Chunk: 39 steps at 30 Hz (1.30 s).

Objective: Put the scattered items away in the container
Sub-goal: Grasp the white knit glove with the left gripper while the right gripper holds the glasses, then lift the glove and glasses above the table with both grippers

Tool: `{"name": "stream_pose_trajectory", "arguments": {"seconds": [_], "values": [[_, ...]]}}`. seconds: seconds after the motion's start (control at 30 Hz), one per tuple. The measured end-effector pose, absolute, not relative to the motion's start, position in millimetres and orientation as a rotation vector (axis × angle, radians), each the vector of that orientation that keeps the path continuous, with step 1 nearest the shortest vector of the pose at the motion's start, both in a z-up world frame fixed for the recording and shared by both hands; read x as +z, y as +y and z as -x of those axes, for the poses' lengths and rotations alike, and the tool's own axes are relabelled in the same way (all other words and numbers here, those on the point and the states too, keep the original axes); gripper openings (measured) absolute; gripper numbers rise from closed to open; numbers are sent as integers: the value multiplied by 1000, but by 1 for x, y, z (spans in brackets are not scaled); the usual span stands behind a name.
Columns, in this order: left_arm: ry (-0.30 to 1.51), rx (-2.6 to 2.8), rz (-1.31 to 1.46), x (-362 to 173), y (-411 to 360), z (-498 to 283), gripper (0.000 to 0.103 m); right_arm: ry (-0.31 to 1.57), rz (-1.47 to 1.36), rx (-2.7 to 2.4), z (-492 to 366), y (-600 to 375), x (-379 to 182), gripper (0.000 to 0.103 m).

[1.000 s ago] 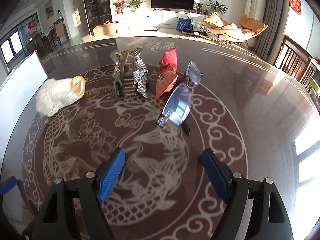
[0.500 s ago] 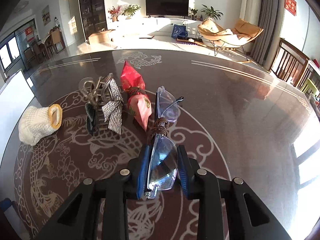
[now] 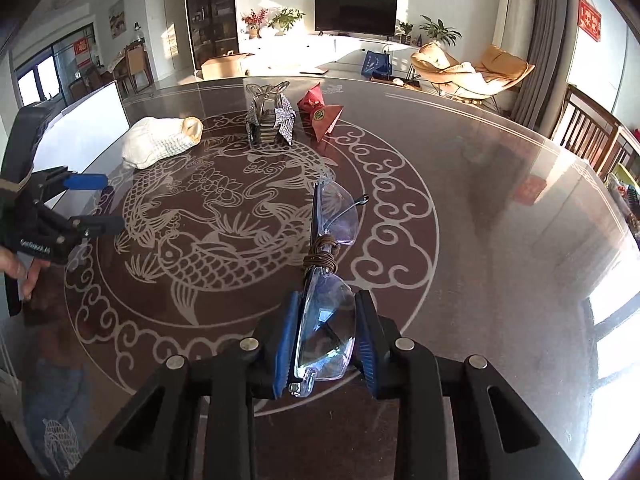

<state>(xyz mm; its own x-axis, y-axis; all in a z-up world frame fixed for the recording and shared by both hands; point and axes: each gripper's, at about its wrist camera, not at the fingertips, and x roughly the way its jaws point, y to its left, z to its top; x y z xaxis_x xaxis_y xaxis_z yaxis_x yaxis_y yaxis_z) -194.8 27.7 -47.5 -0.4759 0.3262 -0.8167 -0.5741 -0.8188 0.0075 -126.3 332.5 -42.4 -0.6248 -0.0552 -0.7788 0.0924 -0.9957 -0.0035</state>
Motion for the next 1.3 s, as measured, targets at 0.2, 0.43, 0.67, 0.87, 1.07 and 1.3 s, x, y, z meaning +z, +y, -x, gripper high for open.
{"name": "stream_pose_trajectory", "arguments": {"seconds": [0.2, 0.43, 0.67, 0.87, 1.07, 1.3], "values": [[414, 2238, 1153, -46, 39, 236, 103, 72, -1321, -2760, 126, 333, -44, 30], [396, 2267, 1166, -44, 56, 272, 103, 68, -1321, -2758, 126, 334, -44, 30], [380, 2295, 1113, -39, 60, 264, 62, 68, -1321, -2758, 127, 334, -44, 30], [234, 2390, 1182, -39, 46, 201, 60, 66, -1321, -2758, 126, 334, -44, 30], [205, 2517, 1228, -43, 38, 81, 62, 106, -1301, -2717, 121, 323, -43, 30], [270, 2459, 1270, -53, 50, 47, 103, 92, -1250, -2604, 75, 277, -43, 38]]}}
